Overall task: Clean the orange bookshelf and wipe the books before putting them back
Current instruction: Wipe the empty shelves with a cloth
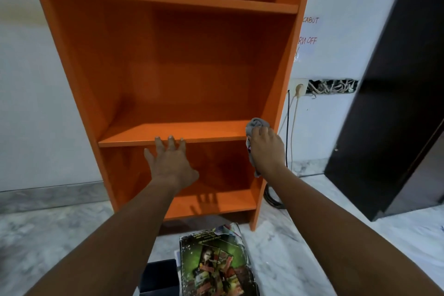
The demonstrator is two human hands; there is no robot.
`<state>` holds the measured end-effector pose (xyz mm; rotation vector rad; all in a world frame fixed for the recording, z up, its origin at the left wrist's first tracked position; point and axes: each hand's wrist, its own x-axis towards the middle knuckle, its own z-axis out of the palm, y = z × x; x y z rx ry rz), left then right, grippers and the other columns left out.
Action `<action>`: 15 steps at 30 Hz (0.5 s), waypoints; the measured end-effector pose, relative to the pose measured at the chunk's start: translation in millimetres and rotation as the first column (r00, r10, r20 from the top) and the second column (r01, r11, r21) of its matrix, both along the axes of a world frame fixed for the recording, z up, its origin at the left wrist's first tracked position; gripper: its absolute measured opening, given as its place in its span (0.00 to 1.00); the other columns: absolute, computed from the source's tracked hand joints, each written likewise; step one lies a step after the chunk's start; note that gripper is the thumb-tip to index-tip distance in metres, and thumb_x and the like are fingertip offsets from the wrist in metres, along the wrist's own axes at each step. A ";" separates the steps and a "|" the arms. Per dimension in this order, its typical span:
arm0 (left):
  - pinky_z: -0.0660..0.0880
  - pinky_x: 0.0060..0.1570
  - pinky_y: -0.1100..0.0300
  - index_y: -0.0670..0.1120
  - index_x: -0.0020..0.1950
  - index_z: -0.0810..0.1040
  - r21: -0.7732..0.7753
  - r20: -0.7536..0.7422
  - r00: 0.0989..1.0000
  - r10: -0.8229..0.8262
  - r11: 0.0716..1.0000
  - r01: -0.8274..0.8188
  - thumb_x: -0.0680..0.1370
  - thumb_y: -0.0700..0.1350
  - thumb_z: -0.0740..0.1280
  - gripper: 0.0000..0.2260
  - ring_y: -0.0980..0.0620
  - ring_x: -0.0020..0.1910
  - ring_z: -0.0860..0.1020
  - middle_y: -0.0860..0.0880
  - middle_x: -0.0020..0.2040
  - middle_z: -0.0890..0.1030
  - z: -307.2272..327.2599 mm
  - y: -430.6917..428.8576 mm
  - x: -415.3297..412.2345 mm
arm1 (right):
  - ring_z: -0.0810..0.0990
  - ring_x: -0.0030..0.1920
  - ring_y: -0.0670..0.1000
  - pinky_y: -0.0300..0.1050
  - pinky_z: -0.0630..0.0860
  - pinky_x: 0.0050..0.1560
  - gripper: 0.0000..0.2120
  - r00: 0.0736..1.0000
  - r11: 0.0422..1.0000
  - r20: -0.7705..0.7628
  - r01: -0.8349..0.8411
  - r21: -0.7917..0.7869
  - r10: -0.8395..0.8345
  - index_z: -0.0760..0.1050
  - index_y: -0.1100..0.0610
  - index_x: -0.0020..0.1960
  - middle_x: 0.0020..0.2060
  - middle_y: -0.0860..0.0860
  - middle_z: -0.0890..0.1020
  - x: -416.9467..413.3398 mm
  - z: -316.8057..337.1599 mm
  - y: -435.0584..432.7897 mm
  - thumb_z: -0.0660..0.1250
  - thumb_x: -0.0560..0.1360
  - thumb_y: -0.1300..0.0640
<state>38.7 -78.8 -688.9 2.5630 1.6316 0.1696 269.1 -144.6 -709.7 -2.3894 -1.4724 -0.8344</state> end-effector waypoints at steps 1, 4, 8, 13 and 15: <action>0.44 0.75 0.32 0.51 0.83 0.50 -0.007 -0.007 1.000 -0.017 1.000 0.017 0.76 0.57 0.68 0.41 0.37 0.81 0.38 0.46 0.84 0.44 1.1 -2.3 2.6 | 0.81 0.54 0.60 0.51 0.78 0.47 0.12 0.998 1.000 -0.056 0.005 0.021 -0.003 0.75 0.63 0.62 0.54 0.60 0.81 -2.2 2.4 1.4 0.64 0.80 0.61; 0.42 0.75 0.32 0.52 0.83 0.50 0.000 -0.021 0.995 -0.101 0.995 0.101 0.76 0.56 0.68 0.41 0.37 0.81 0.38 0.47 0.84 0.47 5.6 -6.8 12.9 | 0.82 0.48 0.57 0.44 0.74 0.37 0.09 0.979 0.992 -0.199 -0.012 0.122 0.036 0.76 0.59 0.56 0.51 0.54 0.81 -2.5 11.5 2.1 0.60 0.79 0.65; 0.44 0.75 0.31 0.51 0.83 0.49 0.006 -0.025 0.980 -0.199 0.980 0.200 0.78 0.53 0.67 0.39 0.38 0.81 0.42 0.49 0.83 0.51 17.9 1.8 29.0 | 0.74 0.39 0.53 0.38 0.58 0.32 0.15 0.929 0.940 -0.293 -0.131 0.314 0.227 0.76 0.52 0.51 0.40 0.50 0.76 -8.6 27.4 5.8 0.63 0.73 0.70; 0.46 0.74 0.30 0.51 0.83 0.52 0.031 -0.046 0.978 -0.203 0.978 0.204 0.77 0.51 0.66 0.38 0.39 0.82 0.45 0.51 0.83 0.53 13.2 14.0 35.9 | 0.74 0.58 0.57 0.47 0.72 0.52 0.15 0.972 0.947 -0.037 -0.215 0.237 0.230 0.78 0.60 0.60 0.58 0.57 0.79 -15.5 56.3 45.5 0.62 0.77 0.71; 0.46 0.74 0.30 0.53 0.83 0.50 0.062 -0.036 0.975 -0.218 0.973 0.220 0.75 0.50 0.67 0.39 0.40 0.82 0.45 0.52 0.83 0.53 5.6 17.6 34.9 | 0.70 0.64 0.59 0.52 0.70 0.61 0.12 0.993 0.997 -0.089 -0.073 0.020 0.075 0.78 0.59 0.59 0.61 0.57 0.78 -2.4 58.3 66.9 0.61 0.79 0.65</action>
